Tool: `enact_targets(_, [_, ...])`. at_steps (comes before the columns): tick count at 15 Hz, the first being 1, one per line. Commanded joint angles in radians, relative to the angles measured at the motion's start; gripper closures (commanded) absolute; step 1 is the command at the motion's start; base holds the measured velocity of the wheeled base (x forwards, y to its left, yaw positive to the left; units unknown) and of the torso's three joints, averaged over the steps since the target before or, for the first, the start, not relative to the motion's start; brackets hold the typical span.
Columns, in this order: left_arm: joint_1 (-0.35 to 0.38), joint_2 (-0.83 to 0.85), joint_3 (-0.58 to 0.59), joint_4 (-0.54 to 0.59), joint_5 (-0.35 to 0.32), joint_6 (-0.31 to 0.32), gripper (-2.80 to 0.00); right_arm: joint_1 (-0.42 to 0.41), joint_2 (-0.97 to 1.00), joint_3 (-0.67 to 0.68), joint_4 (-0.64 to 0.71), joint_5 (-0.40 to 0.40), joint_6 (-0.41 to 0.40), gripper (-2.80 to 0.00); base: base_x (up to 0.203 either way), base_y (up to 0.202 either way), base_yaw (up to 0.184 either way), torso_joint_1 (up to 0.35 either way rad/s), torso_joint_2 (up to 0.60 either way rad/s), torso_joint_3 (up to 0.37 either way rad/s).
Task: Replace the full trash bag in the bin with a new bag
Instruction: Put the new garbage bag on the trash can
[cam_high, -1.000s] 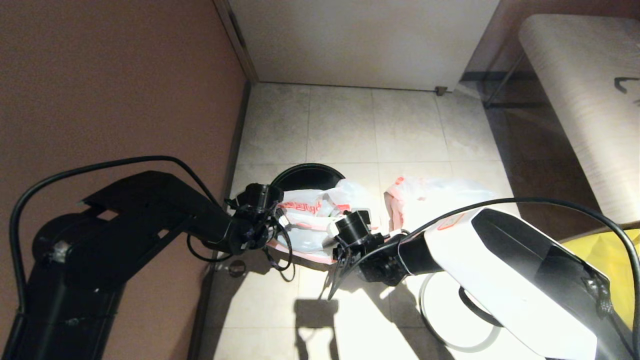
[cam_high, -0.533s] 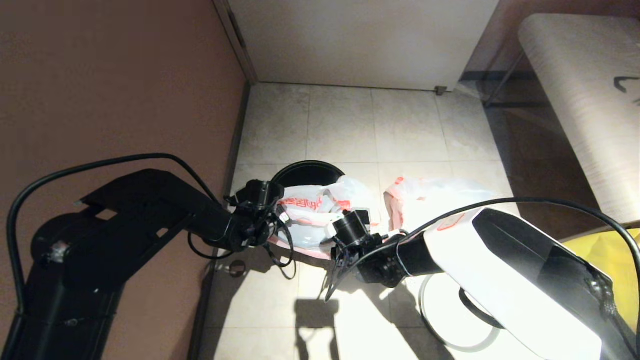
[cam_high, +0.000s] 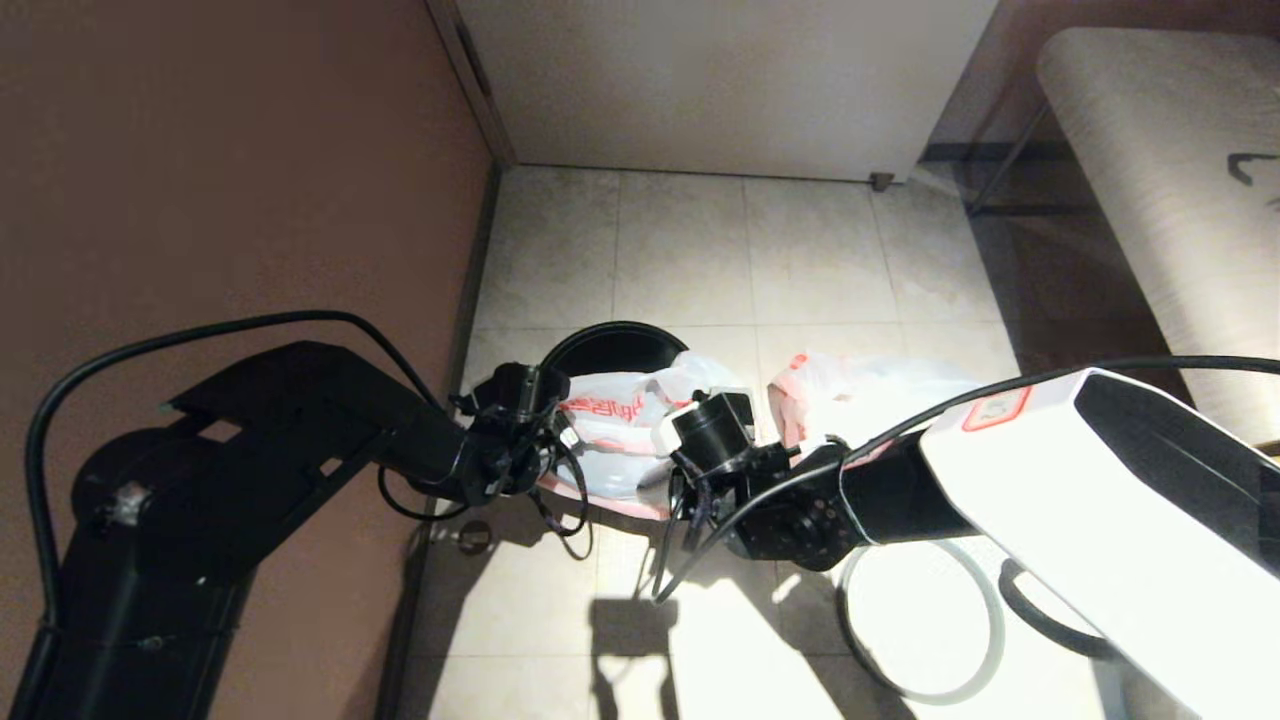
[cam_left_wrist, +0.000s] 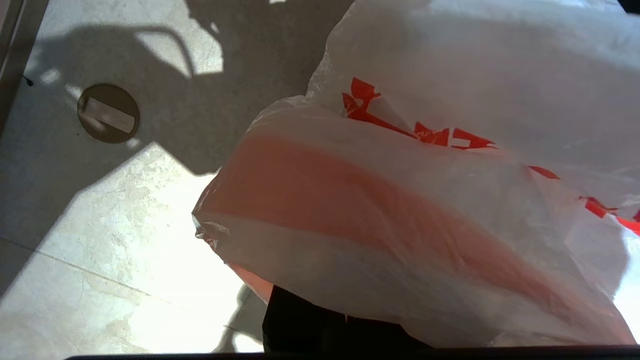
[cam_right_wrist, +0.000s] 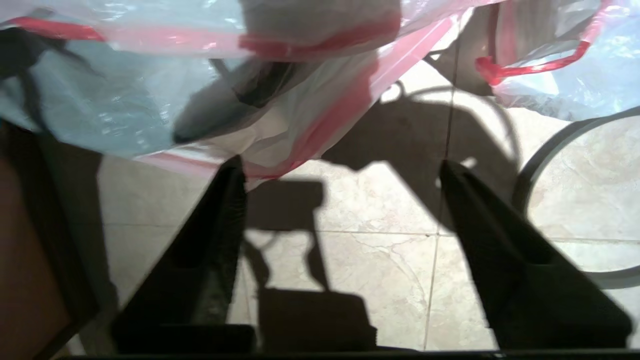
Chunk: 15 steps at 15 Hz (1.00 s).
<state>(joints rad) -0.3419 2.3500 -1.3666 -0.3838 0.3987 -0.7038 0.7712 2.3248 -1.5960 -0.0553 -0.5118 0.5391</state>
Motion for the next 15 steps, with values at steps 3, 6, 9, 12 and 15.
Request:
enact_targets(3, [0.0, 0.006, 0.0, -0.001, 0.002, -0.003, 0.0, -0.004, -0.025, 0.024, 0.0, 0.048, 0.001, 0.0, 0.0, 0.0, 0.0, 0.0, 0.0, 0.0])
enact_targets(6, [-0.002, 0.005, 0.001, 0.003, -0.001, -0.005, 0.0, -0.009, 0.034, 0.013, -0.002, 0.048, -0.005, 0.0, 0.0, 0.0, 0.0, 0.0, 0.0, 0.0])
enact_targets(9, [-0.008, 0.005, 0.002, 0.006, -0.005, -0.005, 0.0, -0.013, 0.133, -0.047, -0.005, 0.045, -0.01, 0.0, 0.0, 0.0, 0.0, 0.0, 0.0, 0.0])
enact_targets(12, [-0.016, 0.005, 0.007, 0.008, -0.009, -0.005, 0.0, -0.027, 0.228, -0.154, -0.006, 0.035, -0.053, 0.0, 0.0, 0.0, 0.0, 0.0, 0.0, 0.0])
enact_targets(15, [-0.026, 0.005, 0.027, 0.01, -0.011, -0.005, 0.0, -0.071, 0.267, -0.247, -0.005, -0.017, -0.076, 0.0, 0.0, 0.0, 0.0, 0.0, 0.0, 0.0])
